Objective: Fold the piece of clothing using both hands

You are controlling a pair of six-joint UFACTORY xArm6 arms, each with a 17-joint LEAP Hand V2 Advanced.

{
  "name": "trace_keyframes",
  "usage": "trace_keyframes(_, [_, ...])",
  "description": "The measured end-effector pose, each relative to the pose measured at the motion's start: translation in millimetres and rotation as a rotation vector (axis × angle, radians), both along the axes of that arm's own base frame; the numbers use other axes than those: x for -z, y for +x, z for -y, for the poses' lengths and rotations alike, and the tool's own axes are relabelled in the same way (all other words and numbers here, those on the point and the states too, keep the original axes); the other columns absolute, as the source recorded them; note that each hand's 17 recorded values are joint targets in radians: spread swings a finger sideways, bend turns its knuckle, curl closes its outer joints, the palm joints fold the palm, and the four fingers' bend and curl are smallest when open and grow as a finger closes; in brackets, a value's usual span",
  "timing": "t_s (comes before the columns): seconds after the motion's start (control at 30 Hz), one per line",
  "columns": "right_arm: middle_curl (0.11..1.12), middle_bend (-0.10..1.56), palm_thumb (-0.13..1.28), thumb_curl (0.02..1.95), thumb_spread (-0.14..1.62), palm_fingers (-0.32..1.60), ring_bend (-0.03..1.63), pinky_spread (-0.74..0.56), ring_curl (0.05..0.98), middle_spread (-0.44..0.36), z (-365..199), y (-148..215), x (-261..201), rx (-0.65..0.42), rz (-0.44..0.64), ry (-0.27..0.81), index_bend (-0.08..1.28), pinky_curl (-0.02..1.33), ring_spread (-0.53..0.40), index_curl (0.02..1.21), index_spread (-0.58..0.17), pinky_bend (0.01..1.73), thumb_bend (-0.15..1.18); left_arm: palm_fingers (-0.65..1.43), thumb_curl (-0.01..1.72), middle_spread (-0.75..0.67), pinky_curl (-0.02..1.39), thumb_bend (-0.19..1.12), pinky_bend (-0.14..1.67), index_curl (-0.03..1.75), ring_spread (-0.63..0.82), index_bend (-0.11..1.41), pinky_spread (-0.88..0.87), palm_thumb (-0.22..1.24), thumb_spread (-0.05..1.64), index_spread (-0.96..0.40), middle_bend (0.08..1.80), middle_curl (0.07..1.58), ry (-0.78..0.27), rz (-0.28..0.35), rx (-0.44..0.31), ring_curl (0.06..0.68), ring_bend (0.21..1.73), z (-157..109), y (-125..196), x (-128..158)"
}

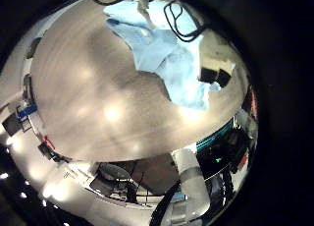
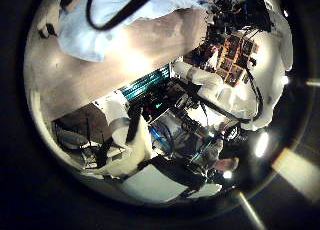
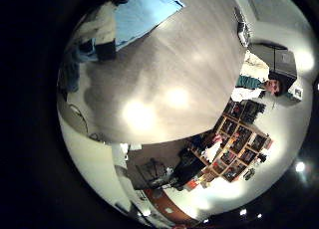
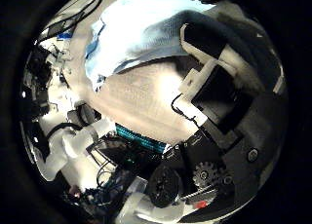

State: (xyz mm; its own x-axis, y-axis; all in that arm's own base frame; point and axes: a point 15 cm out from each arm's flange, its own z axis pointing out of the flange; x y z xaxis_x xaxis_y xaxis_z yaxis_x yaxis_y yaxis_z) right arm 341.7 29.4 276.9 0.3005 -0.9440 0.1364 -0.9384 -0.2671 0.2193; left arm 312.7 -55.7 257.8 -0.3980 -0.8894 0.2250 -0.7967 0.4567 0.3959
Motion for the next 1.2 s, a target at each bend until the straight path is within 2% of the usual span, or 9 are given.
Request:
trace_keyframes(0.13, [0.80,1.27,1.00,0.73,1.14,1.10,1.36,-0.24,0.702,-0.143,0,0,-2,0.000,0.005,0.001,1.05,0.63,-0.212,0.89,-0.274,1.37,-0.01,-0.15,0.36,0.21,0.44,-0.04,0.63,0.78,0.32,0.08,0.31,0.31,0.97,-0.17,0.18,0.52,-0.023,0.054,-0.015,0.297,0.80,9,7,20])
trace_keyframes(0.3, [0.81,1.27,1.00,0.74,1.14,1.10,1.35,-0.24,0.708,-0.146,0,0,-2,-0.002,0.005,0.000,1.04,0.64,-0.212,0.89,-0.274,1.36,-0.01,-0.12,0.35,0.30,0.39,-0.03,0.56,0.60,0.41,0.10,0.44,0.30,0.94,-0.07,0.17,0.45,-0.010,0.081,-0.030,0.265,0.74,20,5,51])
trace_keyframes(0.53, [0.81,1.27,1.00,0.76,1.14,1.10,1.34,-0.24,0.716,-0.148,0,0,-2,-0.002,0.005,0.000,1.05,0.65,-0.213,0.89,-0.273,1.35,-0.01,-0.02,0.34,0.33,0.35,-0.03,0.49,0.47,0.45,0.15,0.48,0.30,0.93,0.00,0.19,0.40,0.011,0.105,-0.043,0.242,0.70,30,-1,81])
trace_keyframes(0.67, [0.81,1.27,1.00,0.76,1.14,1.11,1.34,-0.24,0.720,-0.149,1,0,-2,0.000,0.005,0.000,1.05,0.66,-0.214,0.89,-0.272,1.34,-0.01,0.07,0.34,0.26,0.33,-0.03,0.44,0.44,0.43,0.17,0.47,0.31,0.92,0.03,0.22,0.40,0.028,0.125,-0.057,0.232,0.69,35,-2,93])
trace_keyframes(0.83, [0.81,1.27,0.99,0.77,1.14,1.11,1.34,-0.24,0.723,-0.149,1,0,-3,-0.001,0.005,0.000,1.04,0.67,-0.213,0.89,-0.272,1.34,-0.01,0.24,0.34,0.15,0.31,-0.03,0.36,0.43,0.32,0.19,0.40,0.32,0.92,0.04,0.33,0.43,0.039,0.136,-0.071,0.224,0.68,41,-3,100])
trace_keyframes(1.0, [0.80,1.27,0.99,0.77,1.14,1.11,1.33,-0.24,0.725,-0.148,2,0,-4,-0.002,0.007,-0.001,1.05,0.68,-0.213,0.89,-0.270,1.32,-0.01,0.58,0.34,-0.03,0.28,-0.02,0.29,0.48,0.05,0.24,0.18,0.36,0.93,-0.05,0.60,0.54,0.033,0.202,-0.113,0.226,0.73,45,12,104])
trace_keyframes(1.07, [0.80,1.27,0.99,0.77,1.14,1.11,1.33,-0.24,0.726,-0.148,2,0,-4,-0.002,0.007,-0.001,1.05,0.68,-0.213,0.89,-0.269,1.32,-0.01,0.86,0.34,-0.11,0.30,-0.01,0.39,0.52,-0.14,0.25,0.01,0.40,0.95,-0.11,0.72,0.59,0.026,0.233,-0.127,0.259,0.85,47,17,101])
trace_keyframes(1.1, [0.80,1.27,0.99,0.77,1.14,1.11,1.33,-0.24,0.726,-0.148,2,0,-4,-0.004,0.007,0.000,1.05,0.68,-0.213,0.89,-0.269,1.32,-0.01,0.90,0.34,-0.15,0.32,-0.01,0.45,0.54,-0.20,0.26,-0.07,0.42,0.96,-0.15,0.74,0.62,0.019,0.247,-0.133,0.274,0.88,48,20,99])
trace_keyframes(1.2, [0.80,1.27,0.99,0.77,1.14,1.11,1.33,-0.25,0.727,-0.148,2,0,-5,-0.007,0.008,0.001,1.05,0.69,-0.213,0.88,-0.269,1.31,-0.01,1.20,0.38,-0.25,0.41,0.07,0.69,0.62,-0.36,0.32,-0.30,0.61,1.05,-0.25,0.81,0.70,0.004,0.272,-0.139,0.362,1.06,50,23,93])
